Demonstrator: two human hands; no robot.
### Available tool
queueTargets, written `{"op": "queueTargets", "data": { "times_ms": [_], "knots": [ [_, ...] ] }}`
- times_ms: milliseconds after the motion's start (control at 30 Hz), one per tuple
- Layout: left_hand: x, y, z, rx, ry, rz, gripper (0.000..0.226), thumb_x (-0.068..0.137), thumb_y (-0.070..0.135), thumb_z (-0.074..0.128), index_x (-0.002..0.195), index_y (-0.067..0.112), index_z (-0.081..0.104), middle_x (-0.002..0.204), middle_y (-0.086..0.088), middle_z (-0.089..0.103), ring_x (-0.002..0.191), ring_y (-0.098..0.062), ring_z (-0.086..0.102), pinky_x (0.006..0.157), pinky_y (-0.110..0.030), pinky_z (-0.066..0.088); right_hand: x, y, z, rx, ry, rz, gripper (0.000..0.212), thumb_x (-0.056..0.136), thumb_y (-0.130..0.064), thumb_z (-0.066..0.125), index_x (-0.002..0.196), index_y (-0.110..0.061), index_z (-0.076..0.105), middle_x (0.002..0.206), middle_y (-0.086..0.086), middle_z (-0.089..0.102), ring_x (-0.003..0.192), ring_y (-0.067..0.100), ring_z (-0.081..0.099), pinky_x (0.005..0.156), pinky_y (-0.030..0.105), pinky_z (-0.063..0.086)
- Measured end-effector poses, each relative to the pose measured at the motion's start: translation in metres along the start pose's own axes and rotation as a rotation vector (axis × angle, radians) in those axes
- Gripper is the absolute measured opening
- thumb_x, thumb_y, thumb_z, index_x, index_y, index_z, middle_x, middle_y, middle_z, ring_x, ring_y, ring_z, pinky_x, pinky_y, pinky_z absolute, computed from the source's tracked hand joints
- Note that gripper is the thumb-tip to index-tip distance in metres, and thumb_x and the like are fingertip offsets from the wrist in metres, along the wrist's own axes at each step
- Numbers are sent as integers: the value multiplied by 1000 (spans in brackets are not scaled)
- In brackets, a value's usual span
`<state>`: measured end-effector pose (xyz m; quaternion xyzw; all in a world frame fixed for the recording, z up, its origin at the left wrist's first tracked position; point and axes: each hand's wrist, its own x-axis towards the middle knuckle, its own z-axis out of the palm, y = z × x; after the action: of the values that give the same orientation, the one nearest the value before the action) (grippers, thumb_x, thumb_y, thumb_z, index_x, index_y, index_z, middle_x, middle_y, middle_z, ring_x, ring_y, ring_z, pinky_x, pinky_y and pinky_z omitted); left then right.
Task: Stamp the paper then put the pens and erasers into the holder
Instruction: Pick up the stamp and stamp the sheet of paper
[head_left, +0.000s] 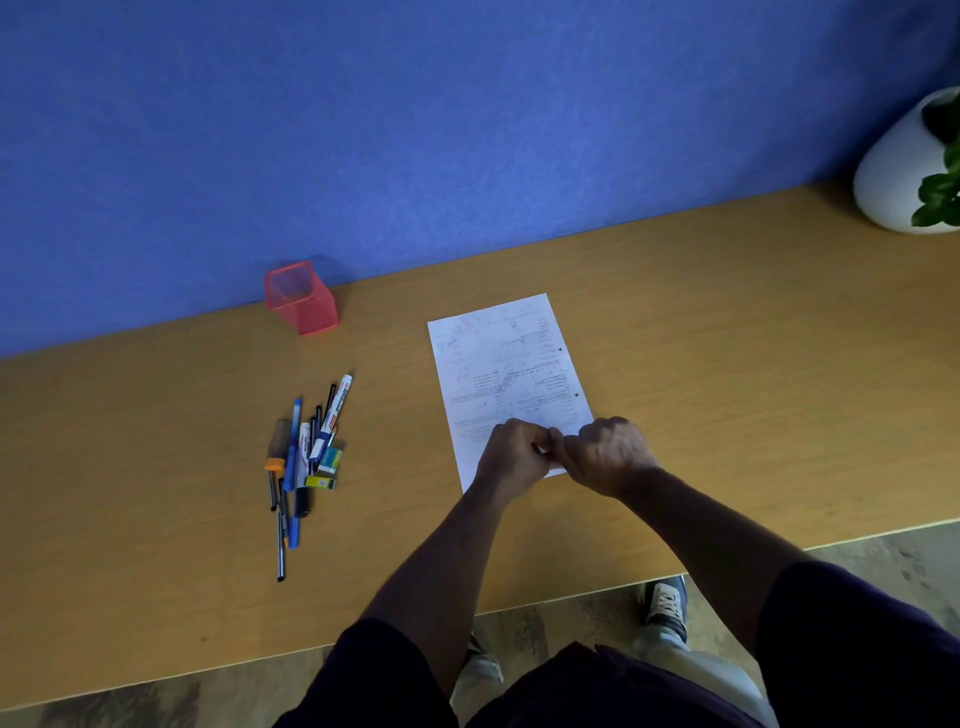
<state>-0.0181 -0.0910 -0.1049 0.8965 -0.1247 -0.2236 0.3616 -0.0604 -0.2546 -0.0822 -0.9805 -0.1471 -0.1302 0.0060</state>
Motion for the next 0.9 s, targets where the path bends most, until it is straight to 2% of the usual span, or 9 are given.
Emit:
{"op": "queueTargets", "data": {
  "times_ms": [133,267,433,500,567,633,767,900],
  "knots": [
    [0,-1,0,-16,4,-4,14,78,32,85,76,20,77,65,21,69,68,5,64,66,-22,55,0,4,4,13,20,-26,53,96,-29,49,44,-16,44,36,0,39,28,21,34,41,20,24],
    [0,-1,2,-8,7,-1,15,78,32,85,85,20,79,82,13,76,68,6,61,66,-14,49,1,7,9,37,17,-64,50,94,-26,55,47,-16,44,36,0,37,27,21,31,40,20,25],
    [4,-2,5,-10,-10,1,14,79,29,85,88,20,81,89,9,78,80,-5,68,75,-19,53,-1,9,15,52,30,-56,51,95,-28,55,48,-17,42,37,-1,36,29,20,28,42,20,23],
    [6,-3,5,0,-8,2,13,80,29,84,88,18,81,91,8,79,80,-4,66,75,-17,52,0,9,16,53,47,-55,50,94,-27,55,47,-17,42,37,0,37,28,21,30,42,20,23],
    [6,-3,5,2,-15,4,11,81,27,84,86,17,81,89,7,79,80,-4,66,76,-20,55,0,9,16,53,40,-56,49,95,-26,54,48,-17,42,37,0,36,28,21,30,41,20,24],
    [6,-4,6,-5,-26,0,11,80,27,85,87,19,81,89,8,79,76,-1,65,75,-21,55,-3,9,17,55,30,-52,49,96,-27,54,49,-17,43,38,0,38,29,21,30,41,21,26],
    [8,-5,7,-1,-24,-7,12,79,28,85,87,21,81,91,10,78,68,11,57,71,-10,45,0,7,16,68,23,-41,51,99,-29,46,49,-18,45,38,-1,39,28,19,32,39,21,27],
    [8,-2,5,-6,-27,-16,12,80,30,84,85,20,81,88,8,78,78,-4,67,75,-20,54,4,8,15,85,27,-16,53,99,-28,44,47,-17,46,36,0,40,27,21,35,36,22,33]
  ]
}}
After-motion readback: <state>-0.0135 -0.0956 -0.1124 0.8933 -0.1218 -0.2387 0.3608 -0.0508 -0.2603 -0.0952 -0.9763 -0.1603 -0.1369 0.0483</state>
